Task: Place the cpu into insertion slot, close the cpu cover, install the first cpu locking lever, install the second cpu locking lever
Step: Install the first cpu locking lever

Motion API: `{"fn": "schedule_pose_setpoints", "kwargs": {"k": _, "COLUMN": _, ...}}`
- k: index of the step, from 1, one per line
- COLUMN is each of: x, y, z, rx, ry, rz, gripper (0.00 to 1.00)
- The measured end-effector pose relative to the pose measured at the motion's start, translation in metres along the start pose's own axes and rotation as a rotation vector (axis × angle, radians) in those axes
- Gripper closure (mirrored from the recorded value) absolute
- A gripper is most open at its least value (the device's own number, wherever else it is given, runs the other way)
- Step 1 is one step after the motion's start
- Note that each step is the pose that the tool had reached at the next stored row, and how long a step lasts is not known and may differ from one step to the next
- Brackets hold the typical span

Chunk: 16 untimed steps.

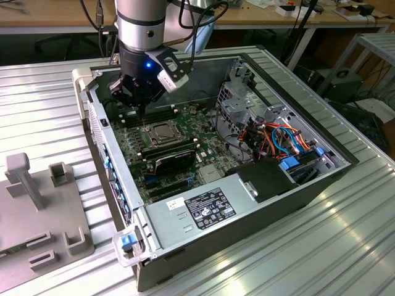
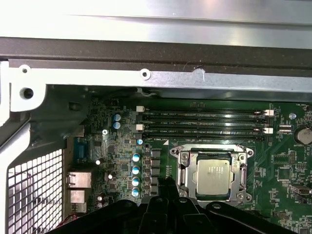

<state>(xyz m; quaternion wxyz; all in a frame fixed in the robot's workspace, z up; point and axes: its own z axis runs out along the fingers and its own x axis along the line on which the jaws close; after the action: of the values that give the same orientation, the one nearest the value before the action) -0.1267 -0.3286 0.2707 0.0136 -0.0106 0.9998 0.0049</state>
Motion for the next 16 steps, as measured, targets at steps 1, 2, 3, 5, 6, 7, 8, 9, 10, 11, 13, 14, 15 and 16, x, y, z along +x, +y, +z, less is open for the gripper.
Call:
{"fn": "schedule_pose_setpoints", "kwargs": {"k": 1, "x": 0.0002, "y": 0.0002, "z": 0.0001, "rx": 0.0001, "ry": 0.0000, "rz": 0.000, "gripper": 0.89}}
{"fn": "schedule_pose_setpoints", "kwargs": {"k": 2, "x": 0.0010, "y": 0.0054, "z": 0.0030, "rx": 0.0000, "ry": 0.0000, "rz": 0.000, "gripper": 0.89}}
{"fn": "schedule_pose_setpoints", "kwargs": {"k": 3, "x": 0.0009, "y": 0.0070, "z": 0.0041, "rx": -0.0001, "ry": 0.0000, "rz": 0.000, "gripper": 0.89}}
{"fn": "schedule_pose_setpoints", "kwargs": {"k": 5, "x": 0.0010, "y": 0.0104, "z": 0.0057, "rx": -0.0003, "ry": 0.0001, "rz": 0.000, "gripper": 0.89}}
{"fn": "schedule_pose_setpoints", "kwargs": {"k": 6, "x": 0.0009, "y": 0.0117, "z": 0.0064, "rx": -0.0004, "ry": 0.0000, "rz": 0.000, "gripper": 0.89}}
{"fn": "schedule_pose_setpoints", "kwargs": {"k": 7, "x": 0.0009, "y": 0.0138, "z": 0.0074, "rx": -0.0005, "ry": -0.0001, "rz": 0.000, "gripper": 0.89}}
{"fn": "schedule_pose_setpoints", "kwargs": {"k": 8, "x": 0.0008, "y": 0.0152, "z": 0.0078, "rx": -0.0004, "ry": 0.0000, "rz": 0.000, "gripper": 0.89}}
{"fn": "schedule_pose_setpoints", "kwargs": {"k": 9, "x": -0.0008, "y": 0.0163, "z": 0.0082, "rx": -0.0005, "ry": 0.0001, "rz": 0.000, "gripper": 0.89}}
{"fn": "schedule_pose_setpoints", "kwargs": {"k": 10, "x": -0.0031, "y": 0.0170, "z": 0.0084, "rx": -0.0004, "ry": 0.0000, "rz": 0.000, "gripper": 0.89}}
{"fn": "schedule_pose_setpoints", "kwargs": {"k": 11, "x": -0.0080, "y": 0.0174, "z": 0.0090, "rx": -0.0004, "ry": 0.0001, "rz": 0.000, "gripper": 0.89}}
{"fn": "schedule_pose_setpoints", "kwargs": {"k": 13, "x": -0.0156, "y": 0.0174, "z": 0.0098, "rx": -0.0004, "ry": 0.0001, "rz": 0.000, "gripper": 0.89}}
{"fn": "schedule_pose_setpoints", "kwargs": {"k": 14, "x": -0.0192, "y": 0.0174, "z": 0.0104, "rx": -0.0005, "ry": 0.0000, "rz": 0.000, "gripper": 0.89}}
{"fn": "schedule_pose_setpoints", "kwargs": {"k": 15, "x": -0.0214, "y": 0.0174, "z": 0.0109, "rx": -0.0005, "ry": -0.0001, "rz": 0.000, "gripper": 0.89}}
{"fn": "schedule_pose_setpoints", "kwargs": {"k": 16, "x": -0.0238, "y": 0.0174, "z": 0.0113, "rx": -0.0004, "ry": 0.0000, "rz": 0.000, "gripper": 0.89}}
